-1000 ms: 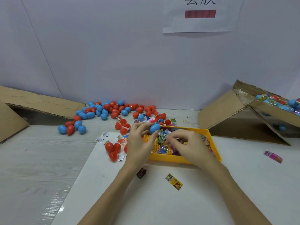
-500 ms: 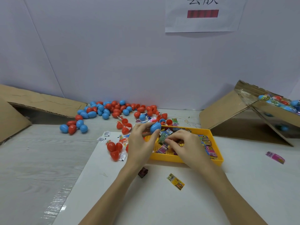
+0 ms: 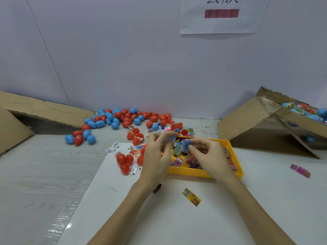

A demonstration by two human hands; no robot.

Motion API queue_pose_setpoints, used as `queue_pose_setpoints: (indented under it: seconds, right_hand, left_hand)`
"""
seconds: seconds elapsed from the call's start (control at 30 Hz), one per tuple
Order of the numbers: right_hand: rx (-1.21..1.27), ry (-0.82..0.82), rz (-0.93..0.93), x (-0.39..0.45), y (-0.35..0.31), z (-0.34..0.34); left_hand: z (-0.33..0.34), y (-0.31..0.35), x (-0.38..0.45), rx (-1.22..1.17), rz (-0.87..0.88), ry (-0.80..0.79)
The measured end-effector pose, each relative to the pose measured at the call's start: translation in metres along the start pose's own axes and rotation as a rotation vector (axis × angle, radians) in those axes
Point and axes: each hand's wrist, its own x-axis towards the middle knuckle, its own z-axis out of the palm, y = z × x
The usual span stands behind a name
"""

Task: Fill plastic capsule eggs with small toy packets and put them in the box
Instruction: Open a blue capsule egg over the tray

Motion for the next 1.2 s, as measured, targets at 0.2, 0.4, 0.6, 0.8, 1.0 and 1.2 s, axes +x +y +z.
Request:
queue_pose_setpoints:
  seconds: [0.2, 0.4, 0.6, 0.8, 1.0, 1.2]
  right_hand:
    - [0.065, -0.03, -0.001, -0.003, -0.004, 0.002]
    - [0.002, -0.072, -0.06, -0.006, -0.008, 0.006]
    - [-0.315, -0.033, -0.343, -0.009, -0.006, 0.008]
    - [0.039, 0.095, -0.062, -0.005, -0.006, 0.0]
    - [-0.139, 0.025, -0.188, -0.007, -0.009, -0.001]
    - [-0.542, 0.01, -0.402, -0.01, -0.009, 0.007]
  left_hand:
    - [0.003, -0.003, -0.002, 0.028, -0.03, -0.051]
    - [0.002, -0.008, -0.001, 0.079, -0.008, -0.036]
    - [-0.002, -0.011, -0.004, 0.322, 0.212, -0.156]
    - [0.0, -0.01, -0.002, 0.165, 0.062, -0.133]
    - [-0.004, -0.011, 0.0, 0.3, 0.174, -0.173]
    - [-0.006, -0.013, -0.001, 0.414, 0.301, -0.244]
